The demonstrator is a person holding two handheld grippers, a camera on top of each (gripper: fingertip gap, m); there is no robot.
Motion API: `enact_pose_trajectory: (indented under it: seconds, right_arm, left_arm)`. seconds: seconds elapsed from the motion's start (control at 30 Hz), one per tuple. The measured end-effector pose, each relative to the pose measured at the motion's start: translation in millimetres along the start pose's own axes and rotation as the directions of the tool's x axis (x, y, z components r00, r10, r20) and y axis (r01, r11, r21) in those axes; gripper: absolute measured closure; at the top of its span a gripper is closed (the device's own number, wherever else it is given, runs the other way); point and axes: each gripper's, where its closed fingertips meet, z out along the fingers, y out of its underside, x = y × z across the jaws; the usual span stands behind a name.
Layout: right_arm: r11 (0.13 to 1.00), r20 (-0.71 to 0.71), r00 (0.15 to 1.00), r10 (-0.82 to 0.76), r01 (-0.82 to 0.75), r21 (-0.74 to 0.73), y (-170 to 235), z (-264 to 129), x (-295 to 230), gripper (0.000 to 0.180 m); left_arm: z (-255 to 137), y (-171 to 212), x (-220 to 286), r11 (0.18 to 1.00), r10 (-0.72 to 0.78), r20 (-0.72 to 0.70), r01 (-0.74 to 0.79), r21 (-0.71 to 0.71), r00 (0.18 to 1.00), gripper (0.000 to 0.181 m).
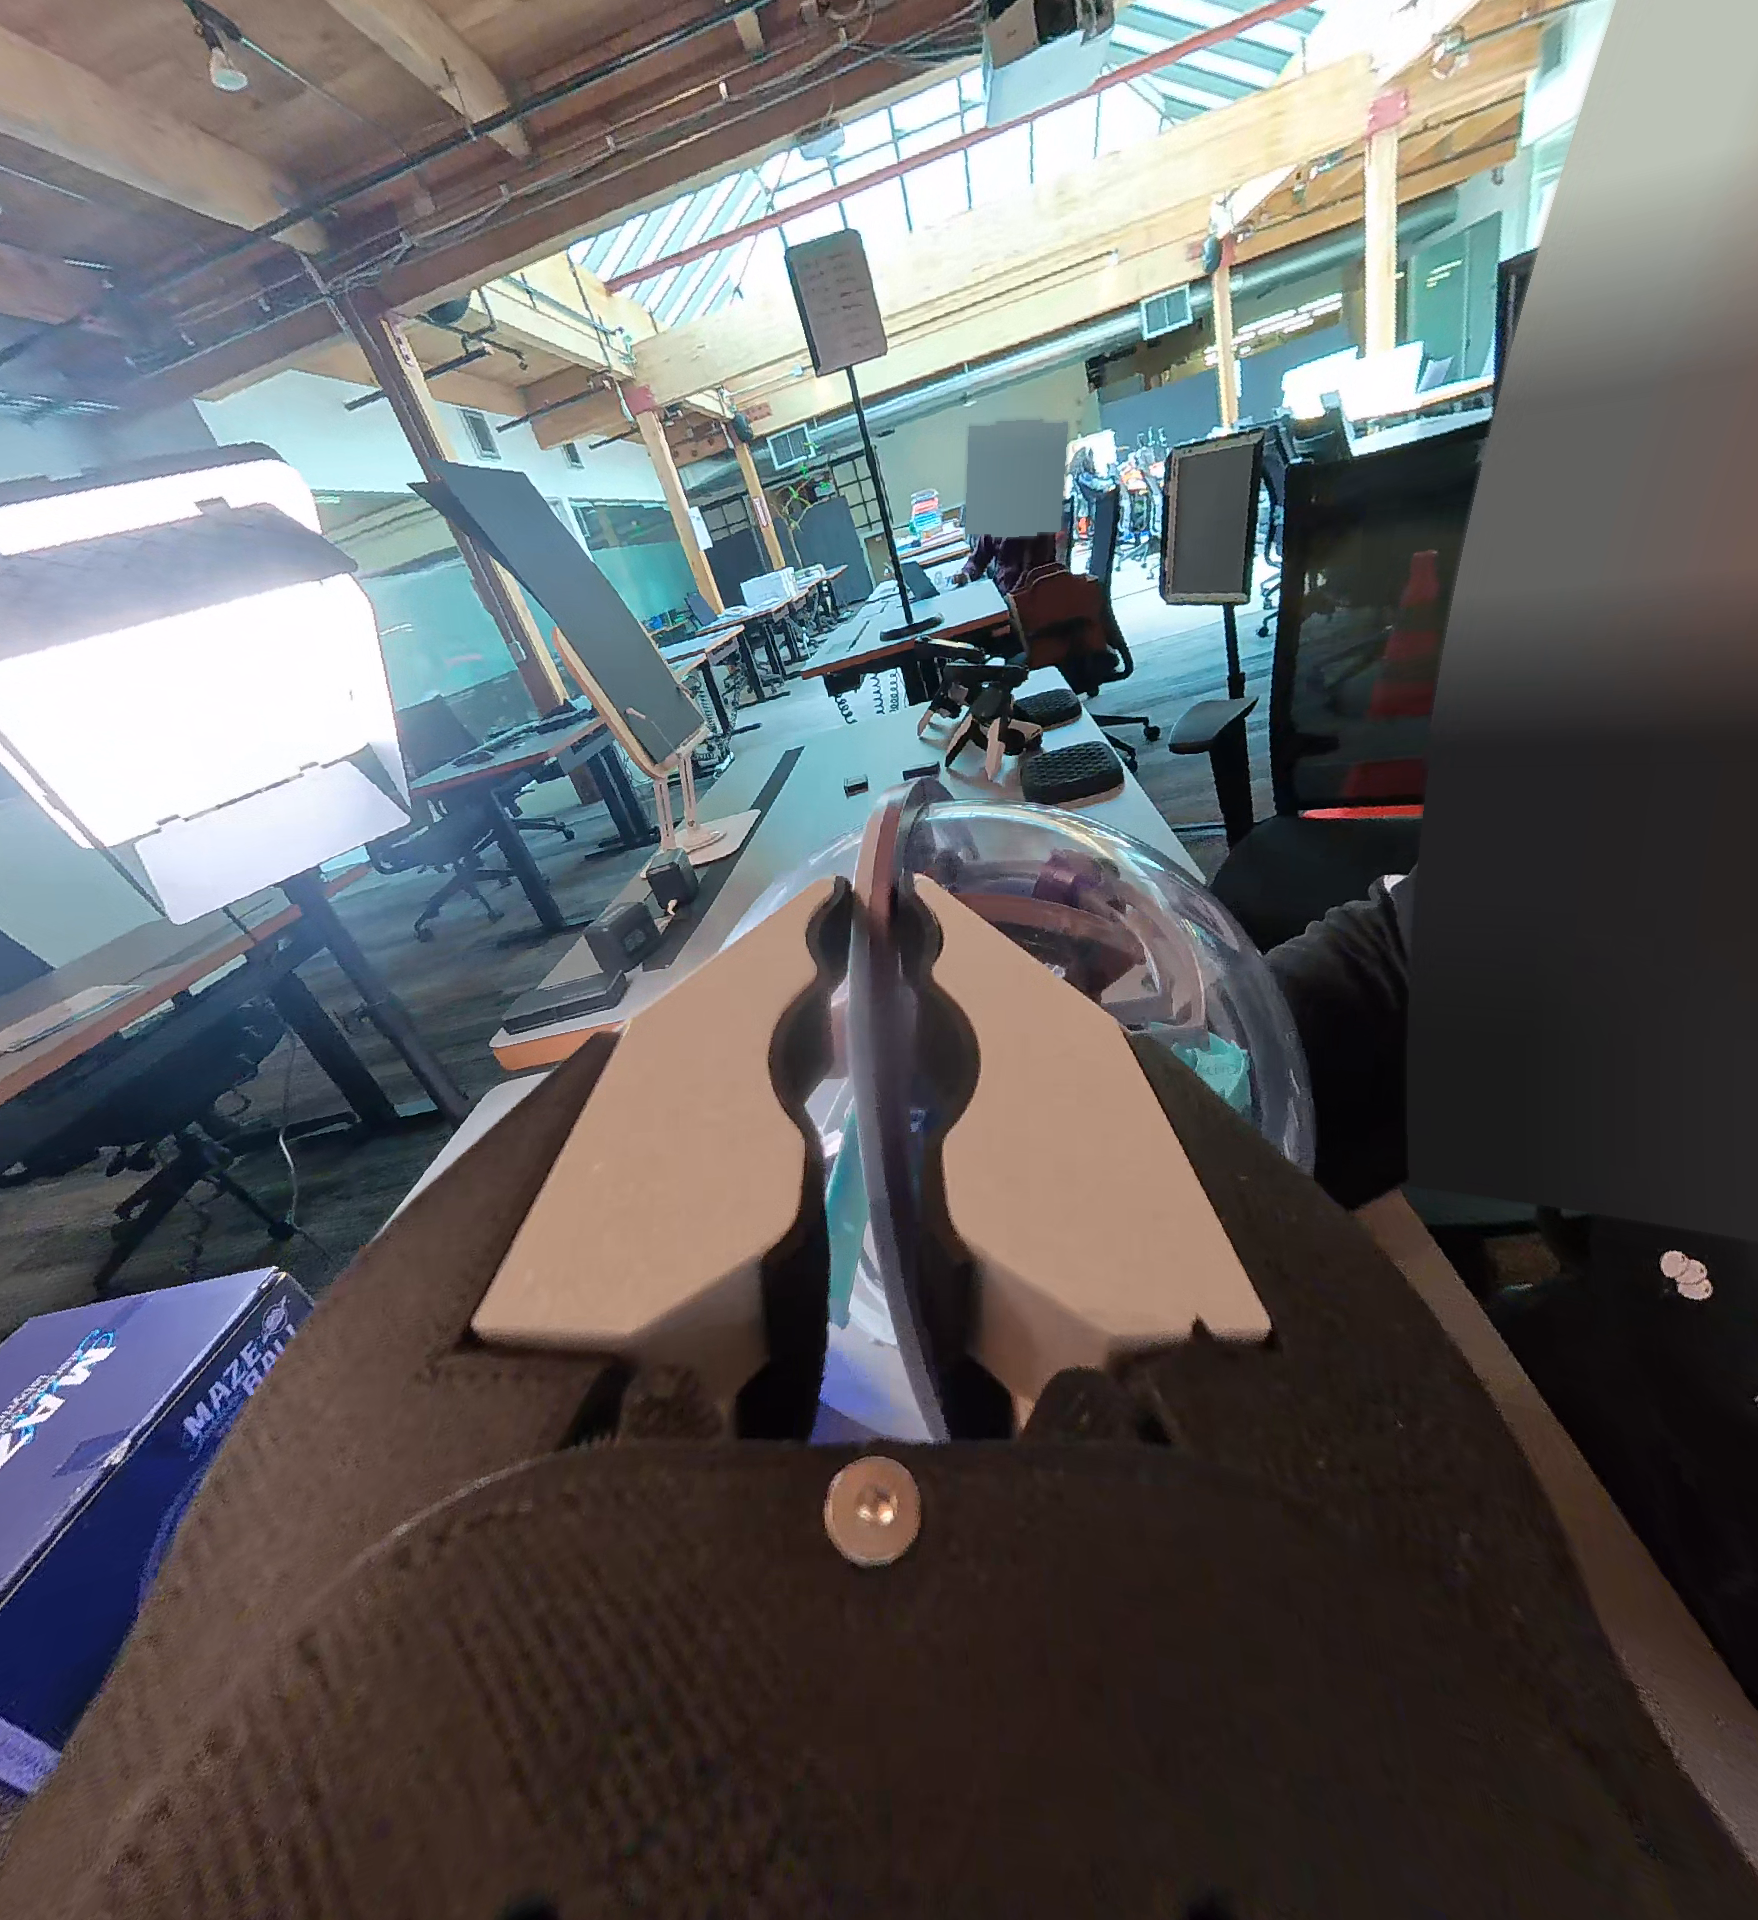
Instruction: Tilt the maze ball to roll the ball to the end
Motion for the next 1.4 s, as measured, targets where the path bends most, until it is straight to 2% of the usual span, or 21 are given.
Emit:
enact_pose_trajectory:
  seconds: [0.4, 0.6, 0.87, 1.13, 1.4]
  right_arm:
    - [0.998, -0.030, 0.998, -0.060, 0.060, 0.004, -5.0, 5.8, 3.0, 0.174]
    - [0.999, -0.019, 0.999, -0.035, 0.036, 0.017, -12.3, 9.5, 6.8, 0.174]
    - [0.997, 0.054, 0.998, 0.010, -0.014, 0.073, -41.3, 20.3, 9.3, 0.174]
    - [0.989, 0.137, 0.989, 0.058, -0.075, 0.127, -58.8, 25.9, 7.1, 0.174]
    - [0.979, 0.171, 0.981, 0.094, -0.123, 0.164, -64.6, 26.4, 7.7, 0.174]
  left_arm:
    - [-4.7, -6.8, 1.5, 0.999, 0.034, 0.005, -0.034, 0.013, 0.999, 0.173]
    - [-6.0, -13.5, -1.3, 0.999, 0.039, 0.024, -0.039, 0.009, 0.999, 0.173]
    - [1.3, -41.6, -14.3, 0.999, -0.018, -0.007, 0.017, -0.040, 1.000, 0.173]
    - [8.8, -57.3, -23.4, 0.990, 0.072, 0.067, -0.062, -0.130, 0.995, 0.174]
    - [19.3, -60.7, -30.2, 0.978, 0.074, 0.088, -0.055, -0.203, 0.993, 0.173]
